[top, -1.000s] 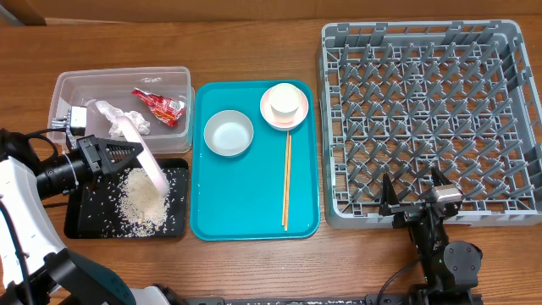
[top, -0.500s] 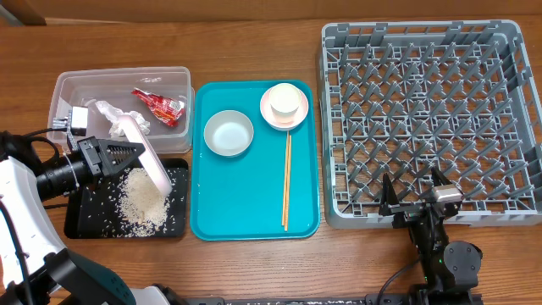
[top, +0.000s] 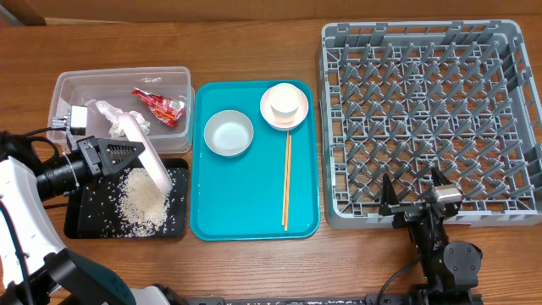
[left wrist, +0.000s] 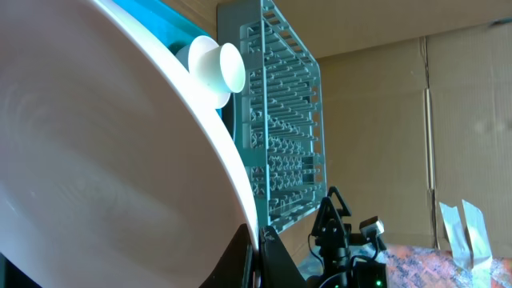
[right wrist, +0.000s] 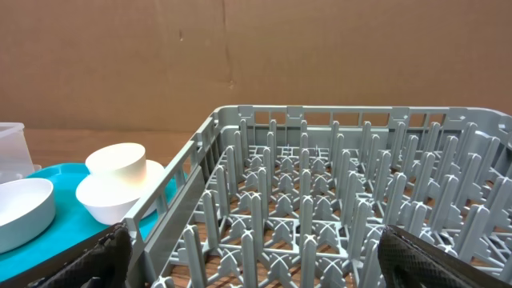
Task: Sort waste into correct bins and load items into the dishwasher
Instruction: 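Tilt the white plate steeply with the left gripper, pouring rice onto the black tray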
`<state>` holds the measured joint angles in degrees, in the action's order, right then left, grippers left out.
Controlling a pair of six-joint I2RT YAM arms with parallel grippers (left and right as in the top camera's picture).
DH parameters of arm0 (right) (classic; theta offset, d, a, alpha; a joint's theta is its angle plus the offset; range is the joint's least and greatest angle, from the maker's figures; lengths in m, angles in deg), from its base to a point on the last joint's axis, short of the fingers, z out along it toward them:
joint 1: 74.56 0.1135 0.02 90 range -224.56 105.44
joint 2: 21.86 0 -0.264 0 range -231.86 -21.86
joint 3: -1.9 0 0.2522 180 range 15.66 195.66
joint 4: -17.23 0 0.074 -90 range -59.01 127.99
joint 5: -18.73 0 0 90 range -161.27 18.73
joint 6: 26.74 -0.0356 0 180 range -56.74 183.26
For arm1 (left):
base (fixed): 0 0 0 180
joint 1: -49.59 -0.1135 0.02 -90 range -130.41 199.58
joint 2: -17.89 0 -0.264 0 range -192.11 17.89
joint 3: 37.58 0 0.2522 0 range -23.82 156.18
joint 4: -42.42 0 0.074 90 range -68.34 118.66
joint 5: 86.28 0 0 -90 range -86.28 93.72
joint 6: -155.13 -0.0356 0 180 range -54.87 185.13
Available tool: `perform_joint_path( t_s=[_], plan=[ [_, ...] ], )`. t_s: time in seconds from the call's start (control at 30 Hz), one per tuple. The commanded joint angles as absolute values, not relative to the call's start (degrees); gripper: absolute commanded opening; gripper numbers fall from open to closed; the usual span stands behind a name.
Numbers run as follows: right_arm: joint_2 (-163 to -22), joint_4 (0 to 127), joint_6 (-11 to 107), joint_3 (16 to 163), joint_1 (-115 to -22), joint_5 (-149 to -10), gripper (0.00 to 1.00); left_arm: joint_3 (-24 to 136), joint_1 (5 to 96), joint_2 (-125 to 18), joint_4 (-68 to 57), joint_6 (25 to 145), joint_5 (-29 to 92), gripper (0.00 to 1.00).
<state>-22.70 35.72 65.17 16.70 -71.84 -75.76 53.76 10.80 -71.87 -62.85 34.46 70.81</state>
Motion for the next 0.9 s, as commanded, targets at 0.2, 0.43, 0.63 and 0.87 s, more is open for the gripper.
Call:
perform_joint_path(
  t_s=[0.2,0.43,0.63,0.87],
  plan=[
    [-22.1,35.4,65.0,16.1,-72.0,-75.9,1.0,53.8,10.2,-70.5,-62.3,32.8,71.7,0.04],
    [-22.1,35.4,65.0,16.1,-72.0,-75.9,1.0,53.8,10.2,-70.6,-63.4,32.9,71.7,0.04],
    [-22.1,35.4,65.0,16.1,-72.0,-75.9,1.0,53.8,10.2,-70.4,-68.2,28.9,73.5,0.04],
    [-22.1,35.4,65.0,16.1,-72.0,-75.9,0.99,53.8,10.1,-70.8,-65.4,30.8,75.4,0.04]
  ],
)
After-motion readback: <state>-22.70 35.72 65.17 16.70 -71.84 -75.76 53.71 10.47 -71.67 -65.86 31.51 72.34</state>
